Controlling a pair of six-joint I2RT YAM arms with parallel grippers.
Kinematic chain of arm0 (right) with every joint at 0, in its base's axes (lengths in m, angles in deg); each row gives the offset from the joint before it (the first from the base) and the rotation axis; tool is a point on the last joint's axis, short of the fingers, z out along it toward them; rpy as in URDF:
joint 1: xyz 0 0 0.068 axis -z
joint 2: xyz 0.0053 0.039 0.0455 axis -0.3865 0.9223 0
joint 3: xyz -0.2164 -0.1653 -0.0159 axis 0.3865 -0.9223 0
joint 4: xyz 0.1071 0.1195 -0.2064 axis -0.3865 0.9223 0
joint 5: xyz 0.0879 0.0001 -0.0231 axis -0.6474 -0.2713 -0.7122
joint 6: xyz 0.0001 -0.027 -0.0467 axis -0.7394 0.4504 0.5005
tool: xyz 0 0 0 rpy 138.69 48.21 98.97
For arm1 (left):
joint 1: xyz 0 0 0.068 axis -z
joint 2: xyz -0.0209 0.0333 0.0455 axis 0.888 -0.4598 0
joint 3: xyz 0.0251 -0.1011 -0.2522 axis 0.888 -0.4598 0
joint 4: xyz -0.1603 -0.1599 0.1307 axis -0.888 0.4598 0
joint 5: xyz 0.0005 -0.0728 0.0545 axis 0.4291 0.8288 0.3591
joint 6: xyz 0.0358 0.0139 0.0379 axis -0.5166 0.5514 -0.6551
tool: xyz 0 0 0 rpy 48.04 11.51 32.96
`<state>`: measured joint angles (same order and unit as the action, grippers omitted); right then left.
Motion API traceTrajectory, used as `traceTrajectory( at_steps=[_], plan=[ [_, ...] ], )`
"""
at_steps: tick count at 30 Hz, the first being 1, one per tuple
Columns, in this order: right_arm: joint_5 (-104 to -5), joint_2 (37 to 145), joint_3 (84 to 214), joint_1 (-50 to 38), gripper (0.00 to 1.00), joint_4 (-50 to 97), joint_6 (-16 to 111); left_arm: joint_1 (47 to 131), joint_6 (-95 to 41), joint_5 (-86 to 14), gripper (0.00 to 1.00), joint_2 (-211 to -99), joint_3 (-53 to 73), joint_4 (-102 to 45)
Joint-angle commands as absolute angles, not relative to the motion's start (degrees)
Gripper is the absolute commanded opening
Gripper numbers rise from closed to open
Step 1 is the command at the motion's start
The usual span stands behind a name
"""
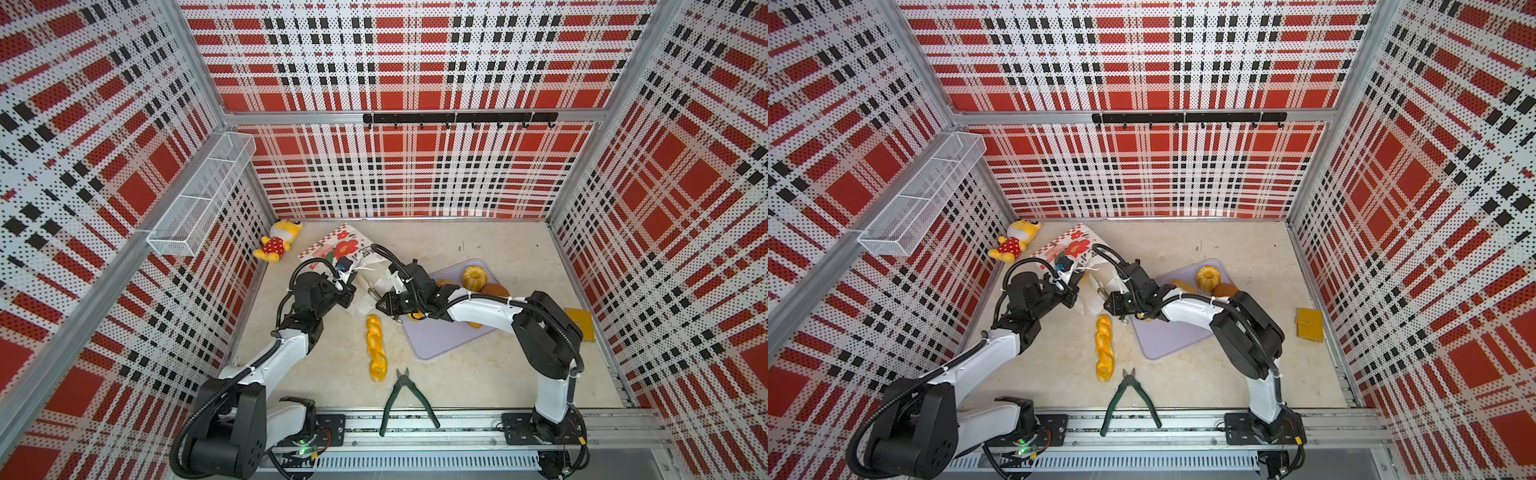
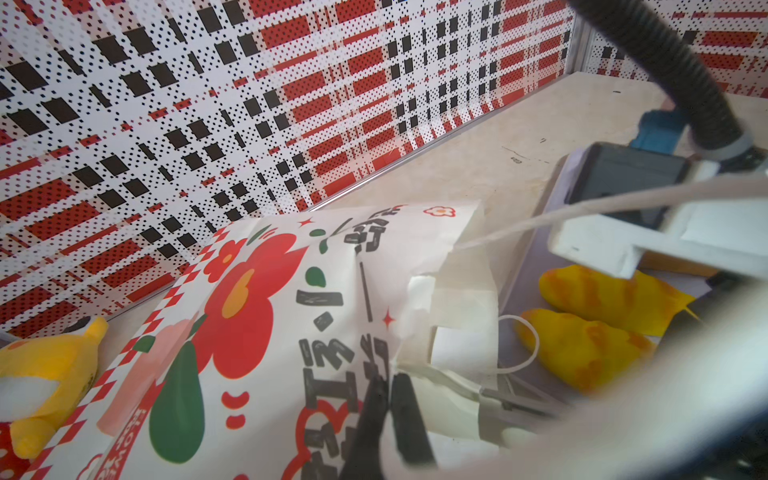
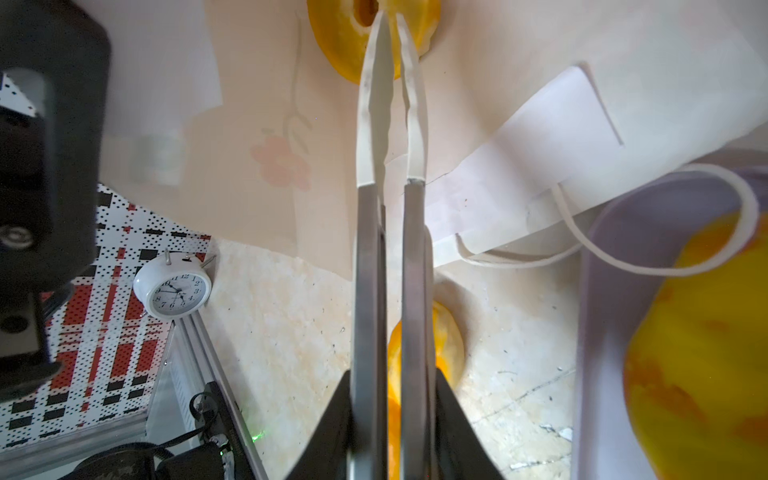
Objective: Take the fake bread out of the paper bag
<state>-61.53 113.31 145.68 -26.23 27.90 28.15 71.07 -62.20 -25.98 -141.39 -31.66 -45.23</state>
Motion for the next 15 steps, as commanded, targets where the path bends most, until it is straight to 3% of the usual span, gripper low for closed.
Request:
traceTrajectory(
  at_steps=[1, 15],
  plan=[
    [-62.6, 113.6, 149.1, -26.3, 0.32, 24.9, 27.9, 71.4, -62.7, -25.7, 0.00, -140.5, -29.6, -45.6],
    [-66.5, 120.2, 154.8, -24.3, 0.37, 21.8, 19.2, 71.7, -63.3, -25.7, 0.00, -140.7, -29.6, -45.5]
  ],
)
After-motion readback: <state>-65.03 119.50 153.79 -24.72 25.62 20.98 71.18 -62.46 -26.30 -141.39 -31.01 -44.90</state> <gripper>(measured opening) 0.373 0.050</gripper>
